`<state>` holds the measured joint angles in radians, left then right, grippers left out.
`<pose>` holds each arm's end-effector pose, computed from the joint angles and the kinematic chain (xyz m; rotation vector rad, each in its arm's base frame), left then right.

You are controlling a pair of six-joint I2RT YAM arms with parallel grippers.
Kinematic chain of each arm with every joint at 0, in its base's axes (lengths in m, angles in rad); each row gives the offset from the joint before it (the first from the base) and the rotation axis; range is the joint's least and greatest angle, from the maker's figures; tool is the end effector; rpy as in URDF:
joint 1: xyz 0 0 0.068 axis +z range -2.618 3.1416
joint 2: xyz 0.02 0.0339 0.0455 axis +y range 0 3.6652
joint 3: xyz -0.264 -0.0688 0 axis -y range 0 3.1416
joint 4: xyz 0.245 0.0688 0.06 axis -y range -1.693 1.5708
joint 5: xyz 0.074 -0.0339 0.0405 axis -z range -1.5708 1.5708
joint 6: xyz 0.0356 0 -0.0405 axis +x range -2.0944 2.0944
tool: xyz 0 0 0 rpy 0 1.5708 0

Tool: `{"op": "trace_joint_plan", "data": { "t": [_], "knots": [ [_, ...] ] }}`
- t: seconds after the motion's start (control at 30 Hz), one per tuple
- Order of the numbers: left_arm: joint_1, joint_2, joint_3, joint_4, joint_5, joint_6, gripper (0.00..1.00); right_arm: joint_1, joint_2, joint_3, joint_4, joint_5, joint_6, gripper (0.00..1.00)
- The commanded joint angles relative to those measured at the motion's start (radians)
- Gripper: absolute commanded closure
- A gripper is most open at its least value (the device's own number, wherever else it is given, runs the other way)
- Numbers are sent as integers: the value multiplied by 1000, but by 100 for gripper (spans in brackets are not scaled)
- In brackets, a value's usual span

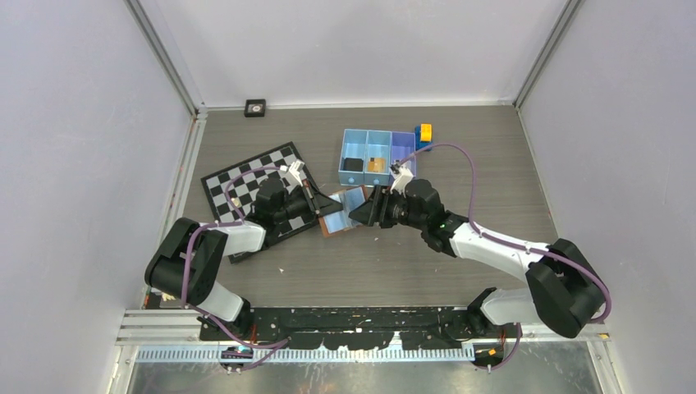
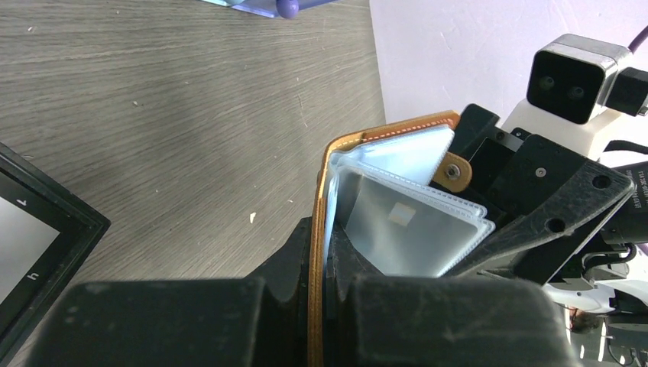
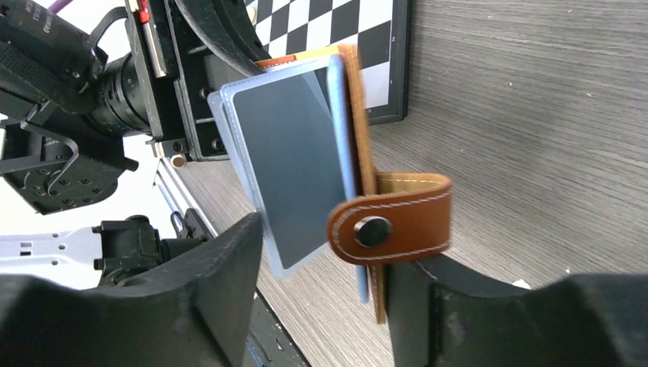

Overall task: Take the credit cards out of the card holder
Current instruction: Remove the credit card from the card holder.

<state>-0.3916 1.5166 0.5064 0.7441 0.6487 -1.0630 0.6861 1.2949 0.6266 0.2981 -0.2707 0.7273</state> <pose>0.2557 -0.1289 0.1746 -0.1772 2.0975 -1.5475 0.2095 0.1838 0.2236 -0.1535 2.1181 1.1589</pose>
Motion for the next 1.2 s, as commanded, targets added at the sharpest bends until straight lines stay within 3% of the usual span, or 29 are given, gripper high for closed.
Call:
{"op": "trace_joint_plan", "data": {
  "t": [0.0,0.4,0.57,0.73,0.8,0.93,1.0,1.17],
  "knots": [
    [-8,-18,9,78,40,-6,100,7,29,24,62,-21,5,36],
    [-12,-17,12,90,53,-14,100,9,63,40,49,-20,9,33],
    [-13,-9,12,127,72,-32,100,8,56,47,30,3,3,42],
    [-21,-7,12,142,71,-32,100,11,68,72,-67,81,-25,31],
    [-21,-6,12,141,73,-33,100,13,51,61,-66,100,-29,22],
    [-23,2,17,142,79,-37,100,13,46,69,-102,131,-40,19],
    [-23,5,19,142,82,-39,100,15,53,81,-128,153,-42,20],
    [-23,8,21,138,86,-41,100,15,35,77,-138,189,-47,42]
  ]
}}
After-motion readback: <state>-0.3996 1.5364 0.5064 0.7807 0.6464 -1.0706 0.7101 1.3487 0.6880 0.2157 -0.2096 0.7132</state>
